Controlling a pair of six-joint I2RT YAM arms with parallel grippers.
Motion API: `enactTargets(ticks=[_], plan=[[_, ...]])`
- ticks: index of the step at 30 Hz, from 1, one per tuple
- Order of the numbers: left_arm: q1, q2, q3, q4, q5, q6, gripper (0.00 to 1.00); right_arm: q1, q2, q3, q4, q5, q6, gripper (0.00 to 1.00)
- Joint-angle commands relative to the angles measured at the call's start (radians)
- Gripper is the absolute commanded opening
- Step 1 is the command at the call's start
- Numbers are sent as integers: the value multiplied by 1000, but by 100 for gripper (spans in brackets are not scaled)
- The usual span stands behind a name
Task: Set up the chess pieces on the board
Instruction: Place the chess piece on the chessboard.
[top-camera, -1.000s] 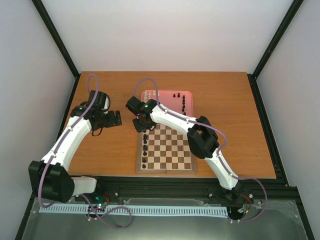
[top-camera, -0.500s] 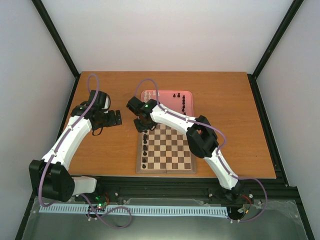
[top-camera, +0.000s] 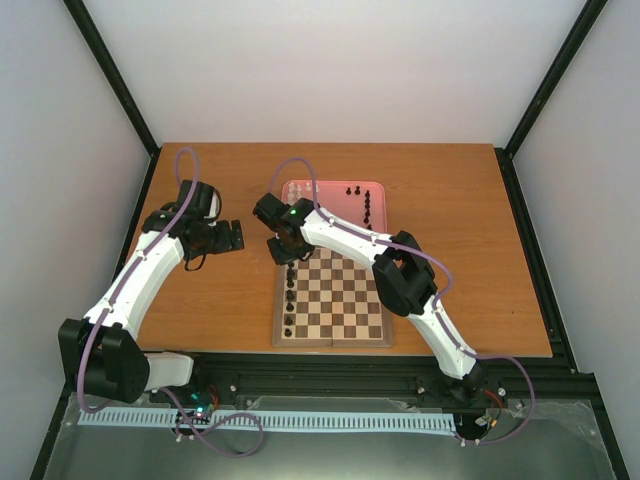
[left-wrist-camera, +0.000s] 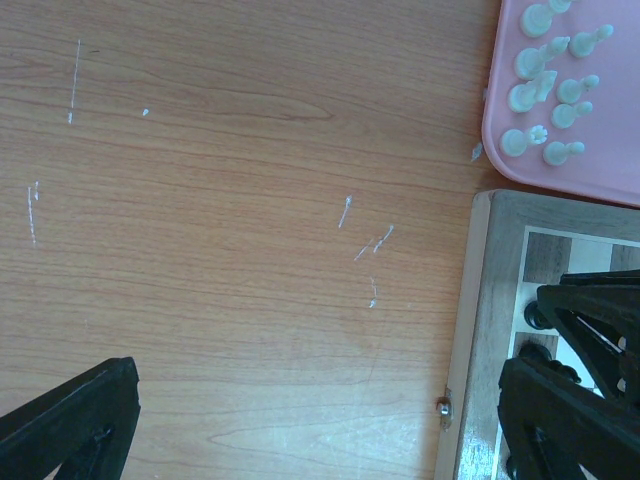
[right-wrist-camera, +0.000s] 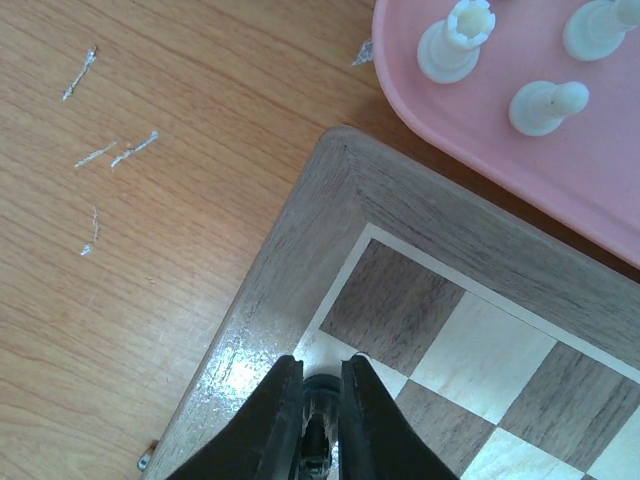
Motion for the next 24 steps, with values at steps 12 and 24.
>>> enactTargets(ticks=[12,24], plan=[[3,2,8,11,7,17,100,1,-7,-5,-3,3,-4,19],[3,8,20,10,4,18,100,-8,-14,78,-30,42,-14,36]])
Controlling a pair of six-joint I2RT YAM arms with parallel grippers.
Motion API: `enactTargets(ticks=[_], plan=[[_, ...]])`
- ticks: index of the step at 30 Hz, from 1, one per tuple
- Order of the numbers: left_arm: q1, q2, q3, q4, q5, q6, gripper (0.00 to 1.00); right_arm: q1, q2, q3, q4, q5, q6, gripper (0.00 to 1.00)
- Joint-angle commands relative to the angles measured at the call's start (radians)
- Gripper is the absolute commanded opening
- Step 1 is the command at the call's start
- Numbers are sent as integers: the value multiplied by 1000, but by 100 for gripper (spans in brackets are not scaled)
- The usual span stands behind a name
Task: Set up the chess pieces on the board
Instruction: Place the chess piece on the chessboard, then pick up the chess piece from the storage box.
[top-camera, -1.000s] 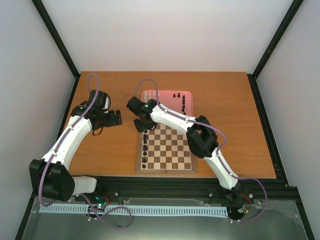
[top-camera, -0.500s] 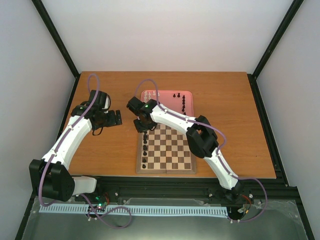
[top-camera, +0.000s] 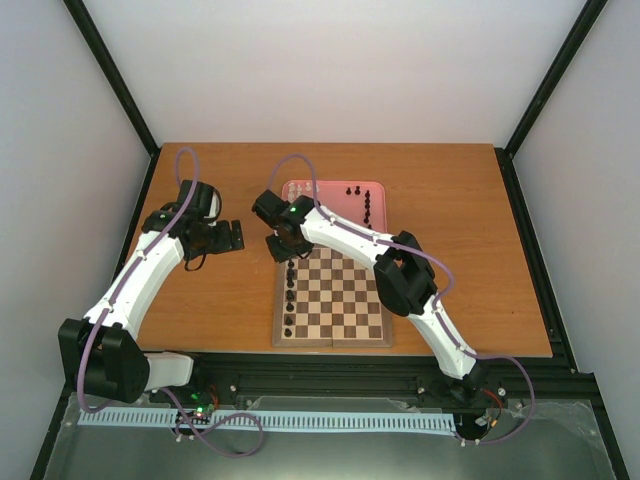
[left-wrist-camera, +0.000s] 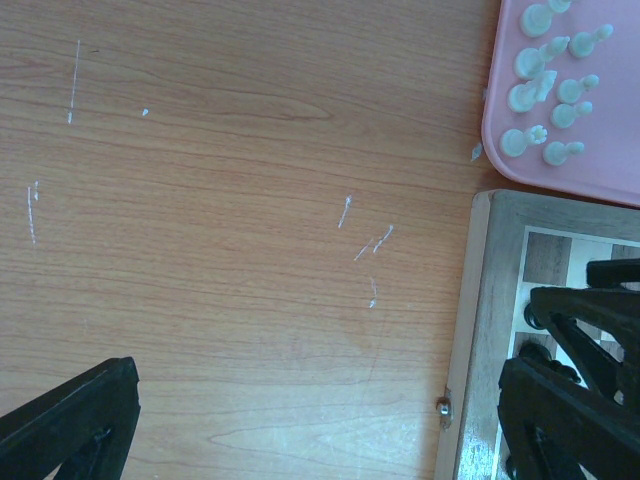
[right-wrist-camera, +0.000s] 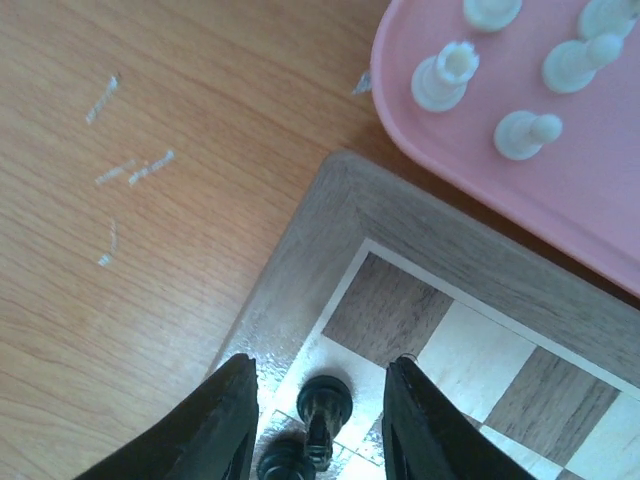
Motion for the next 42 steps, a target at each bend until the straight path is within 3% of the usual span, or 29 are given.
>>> enactTargets(ticks=[1,9,15,22,27,42], plan=[[3,8,22,9,4,17,100,-13,-14,70,-18,38,-9,40],[3,9,30,5,0,19,100,-123,-36,174,-37,43,2,50],[3,21,41,2,-1,20,100,-261,-16,234,-40,49,-13,52],[3,41,48,-5,-3,20,100,-393,36,247,20,99,-51,51],[3,62,63,-7,-4,20,100,-436,86,280,65,151,-74,49],[3,135,95,6,4,3,100,-520,247,406,145,106,-55,42]])
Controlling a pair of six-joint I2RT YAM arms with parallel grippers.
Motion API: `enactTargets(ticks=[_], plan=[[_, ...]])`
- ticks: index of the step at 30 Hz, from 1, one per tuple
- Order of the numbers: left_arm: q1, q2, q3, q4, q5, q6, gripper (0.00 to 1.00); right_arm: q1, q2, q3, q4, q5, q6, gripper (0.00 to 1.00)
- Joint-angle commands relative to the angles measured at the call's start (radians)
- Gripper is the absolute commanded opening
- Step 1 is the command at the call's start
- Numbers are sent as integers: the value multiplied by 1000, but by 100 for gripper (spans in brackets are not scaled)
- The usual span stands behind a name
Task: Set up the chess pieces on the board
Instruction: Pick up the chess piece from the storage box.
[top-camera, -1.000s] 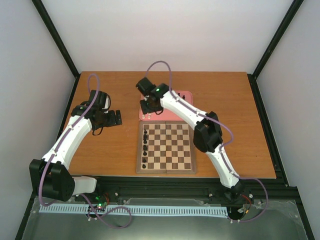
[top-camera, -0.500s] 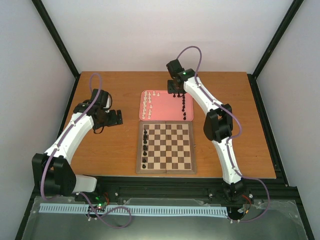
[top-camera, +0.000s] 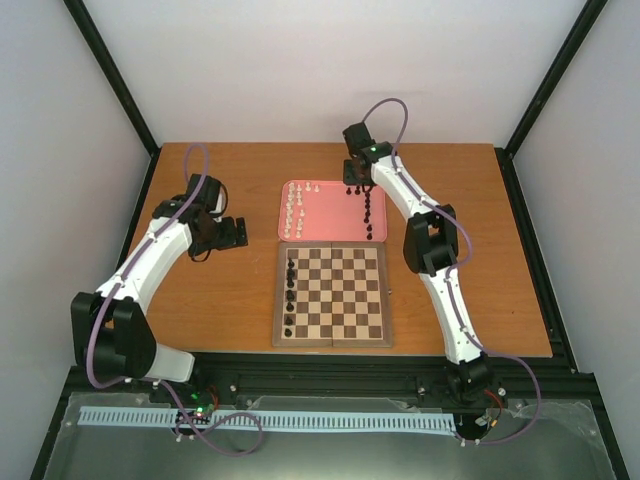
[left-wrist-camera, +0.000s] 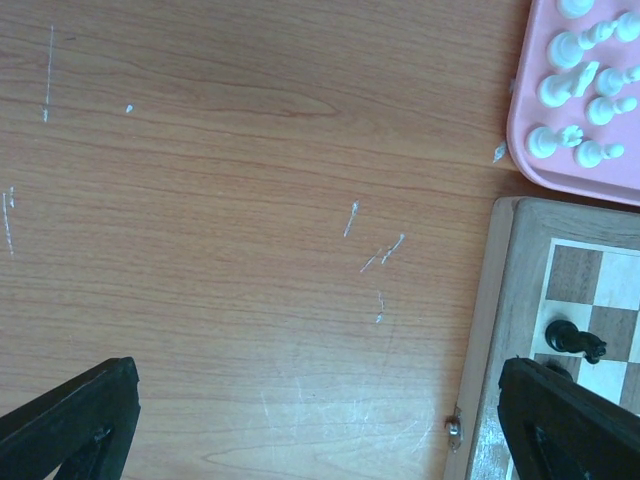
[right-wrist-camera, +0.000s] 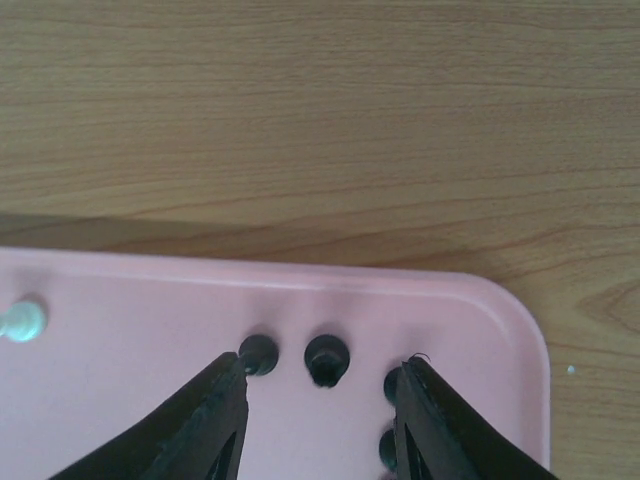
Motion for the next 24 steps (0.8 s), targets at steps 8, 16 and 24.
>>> enactTargets(ticks=[8,16,24], plan=[[3,55,61,18,4,-6,100,-34,69,78,45,-45,25,37],[3,69,63,27,8,-18,100,-42,92,79,32,-81,33,34],[3,70,66,23,4,-17,100,-45,104,85,37,-89,42,34]])
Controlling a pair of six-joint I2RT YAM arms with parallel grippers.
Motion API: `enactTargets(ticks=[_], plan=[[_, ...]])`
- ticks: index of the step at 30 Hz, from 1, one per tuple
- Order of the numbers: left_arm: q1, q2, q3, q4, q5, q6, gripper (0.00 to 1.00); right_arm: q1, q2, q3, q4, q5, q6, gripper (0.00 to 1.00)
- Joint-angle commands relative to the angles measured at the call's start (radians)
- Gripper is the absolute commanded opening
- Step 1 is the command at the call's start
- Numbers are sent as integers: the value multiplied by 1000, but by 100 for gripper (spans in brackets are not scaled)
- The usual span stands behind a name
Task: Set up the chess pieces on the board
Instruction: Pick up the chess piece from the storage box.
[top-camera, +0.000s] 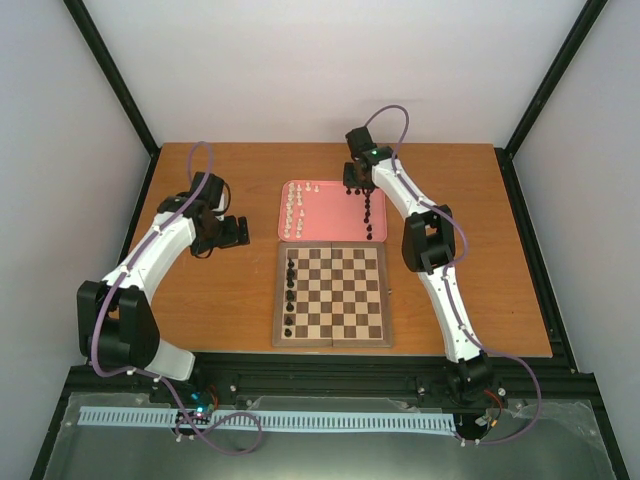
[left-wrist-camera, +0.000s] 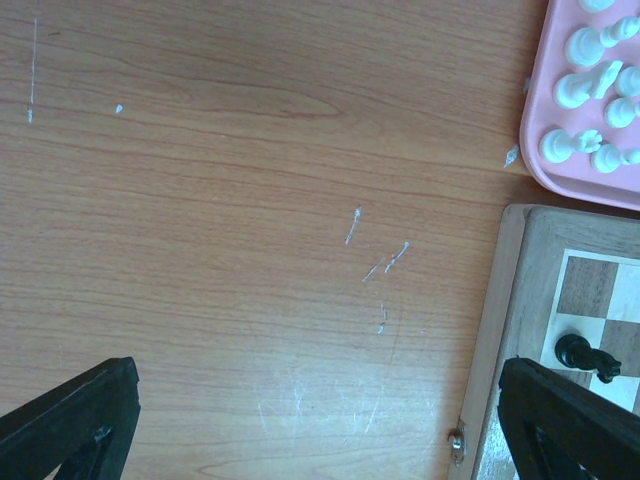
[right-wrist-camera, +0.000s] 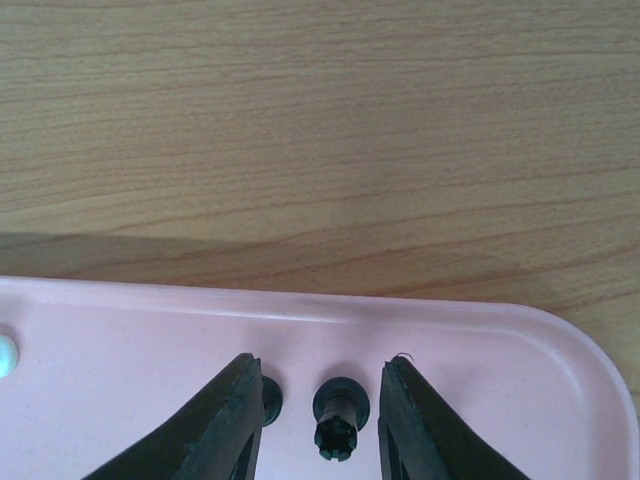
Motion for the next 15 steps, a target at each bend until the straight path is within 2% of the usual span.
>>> enactTargets(ticks=[1,15], plan=[[3,2,44,19,3,-9,100,-14,19,36,7,-4,15,34],[3,2,42,17,3,-10,100,-18,35,38,-3,-13,14,33]])
